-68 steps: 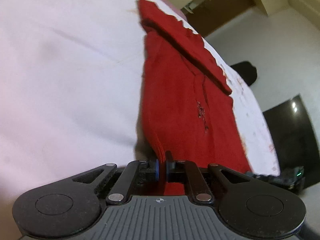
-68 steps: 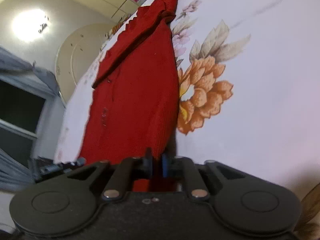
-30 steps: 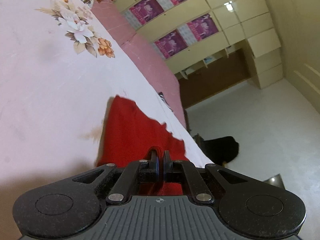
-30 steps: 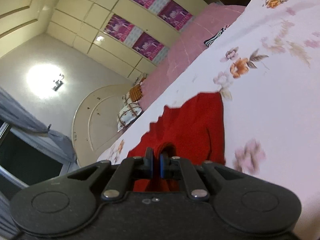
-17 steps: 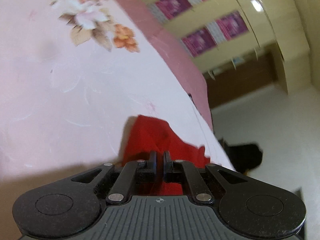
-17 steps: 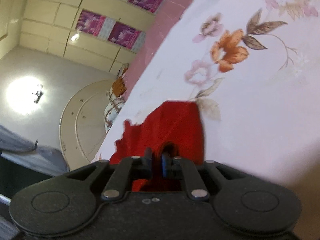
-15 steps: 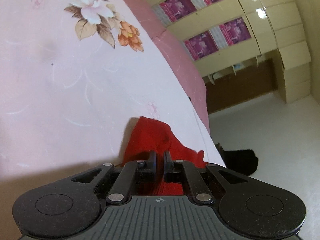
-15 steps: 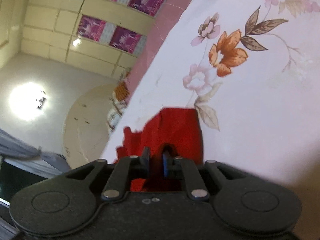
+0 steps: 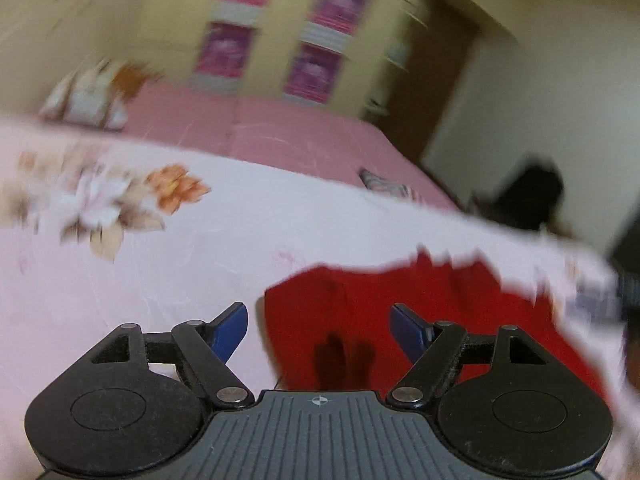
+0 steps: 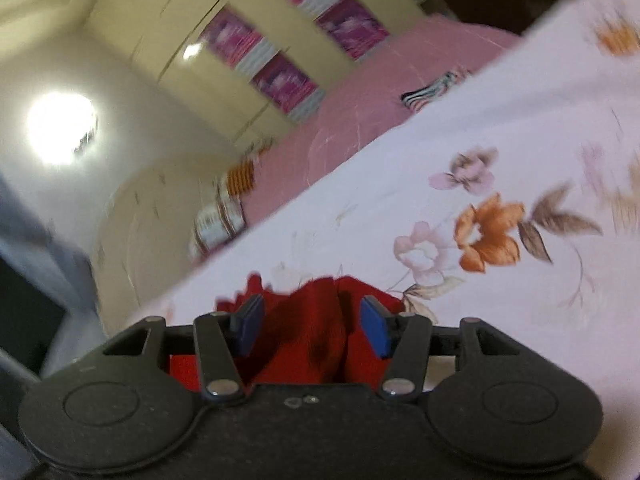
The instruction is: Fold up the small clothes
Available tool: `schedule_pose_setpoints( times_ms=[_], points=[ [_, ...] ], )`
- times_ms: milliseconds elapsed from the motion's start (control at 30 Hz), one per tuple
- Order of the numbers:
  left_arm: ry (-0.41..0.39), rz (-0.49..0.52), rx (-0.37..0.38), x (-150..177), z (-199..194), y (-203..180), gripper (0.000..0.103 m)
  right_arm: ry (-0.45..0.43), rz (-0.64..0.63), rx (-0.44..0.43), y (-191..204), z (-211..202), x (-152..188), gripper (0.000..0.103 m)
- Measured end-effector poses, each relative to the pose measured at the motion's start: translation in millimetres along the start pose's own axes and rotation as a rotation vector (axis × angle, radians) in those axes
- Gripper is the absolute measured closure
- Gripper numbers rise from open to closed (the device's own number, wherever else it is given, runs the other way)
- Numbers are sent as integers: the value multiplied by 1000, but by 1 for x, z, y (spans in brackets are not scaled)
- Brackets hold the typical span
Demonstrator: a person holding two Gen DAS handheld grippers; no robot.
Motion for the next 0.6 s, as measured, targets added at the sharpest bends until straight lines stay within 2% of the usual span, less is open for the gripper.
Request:
schedule_pose_setpoints(
  times_ms=[67, 167, 233, 300, 367, 467, 533, 600],
  points=[
    [-2, 51, 4, -1, -14, 0, 26, 16, -63, 1, 9, 0, 2, 50],
    [-9, 34, -4, 3, -33, 9, 26, 12, -81, -10, 18, -3, 6, 50],
    [44, 35, 39, 13, -37, 6, 26, 14, -82, -15, 21, -5, 10, 50],
    [110, 80, 70, 26, -30, -2, 26, 20, -91, -11, 21, -7, 15, 50],
    [152, 123, 21, 36, -14, -2, 26, 25, -87, -7, 19, -6, 20, 50],
    [111, 76, -58, 28, 10, 8, 26, 35, -73, 4, 14, -2, 20, 50],
    [48, 22, -107, 14, 22, 15, 26, 38, -83, 11, 15, 1, 21, 50],
    [24, -31, -104, 7, 30, 18, 26, 39, -89, 14, 16, 5, 22, 50]
  ],
)
Point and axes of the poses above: each gripper's, at about its wrist camera, not at the fingertips, and z roughly the way its jaws point, y to its left, x to its underside, the point moved 7 cm from there along z, roughly the way its jaws point, and after that the axes turned 15 degrees about -y, right-handed, at the moved point
